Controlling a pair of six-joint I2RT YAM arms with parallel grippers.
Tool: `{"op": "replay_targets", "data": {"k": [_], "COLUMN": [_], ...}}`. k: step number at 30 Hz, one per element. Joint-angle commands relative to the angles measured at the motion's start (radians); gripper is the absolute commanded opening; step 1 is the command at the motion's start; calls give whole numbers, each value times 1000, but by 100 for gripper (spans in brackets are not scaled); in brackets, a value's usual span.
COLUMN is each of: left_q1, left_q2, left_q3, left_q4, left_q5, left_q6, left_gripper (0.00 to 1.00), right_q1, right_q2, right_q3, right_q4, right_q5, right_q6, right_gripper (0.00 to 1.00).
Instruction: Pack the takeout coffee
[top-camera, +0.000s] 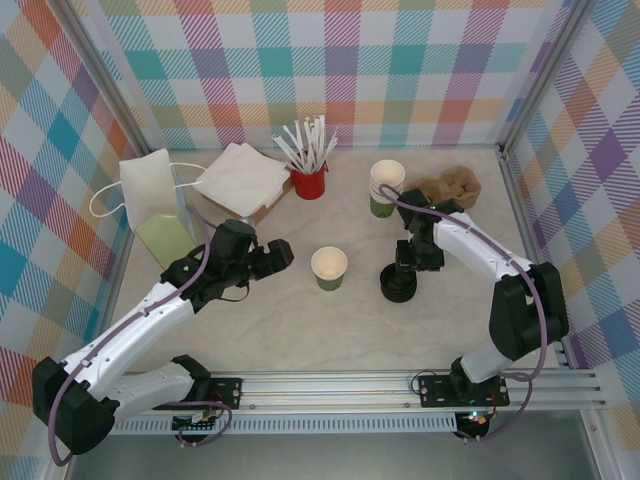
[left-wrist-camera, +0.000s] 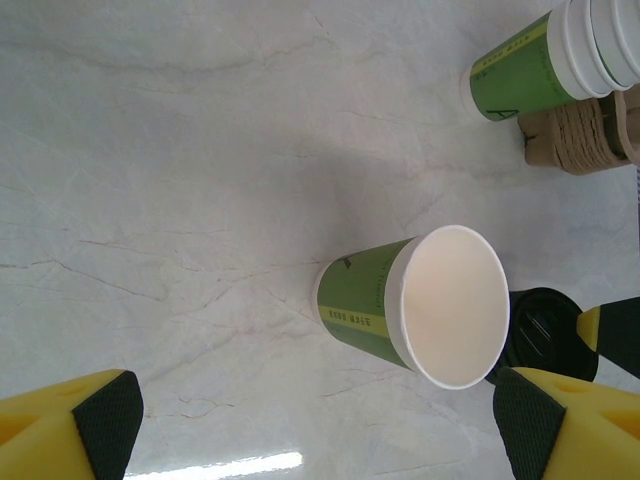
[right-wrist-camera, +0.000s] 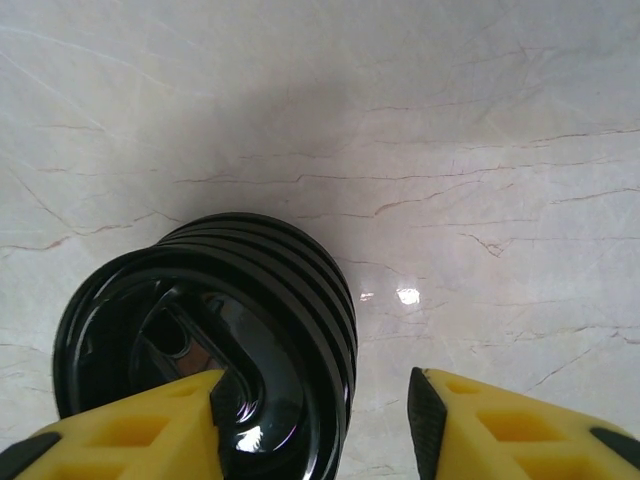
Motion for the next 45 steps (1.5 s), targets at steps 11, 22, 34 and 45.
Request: {"op": "replay_targets", "data": {"k": [11, 22, 34, 45], "left_q1": [-10, -11, -11, -73], "left_q2": [0, -3, -2, 110], "left_q3": [7, 12, 29, 180], "left_q4": [3, 0, 1, 40], "left_q5": [6, 6, 22, 178], "left_q6": [6, 6, 10, 33], "left_gripper": [93, 93, 93, 86], "right_q1": [-4, -5, -5, 19], "right_q2": [29, 20, -32, -208], "right_q3": [-17, -11, 19, 38], "right_q4": [-33, -49, -67, 26], "right_q5": [-2, -9, -3, -81], "right_q6": [-10, -17, -29, -17], "right_gripper": [33, 24, 16, 15]}}
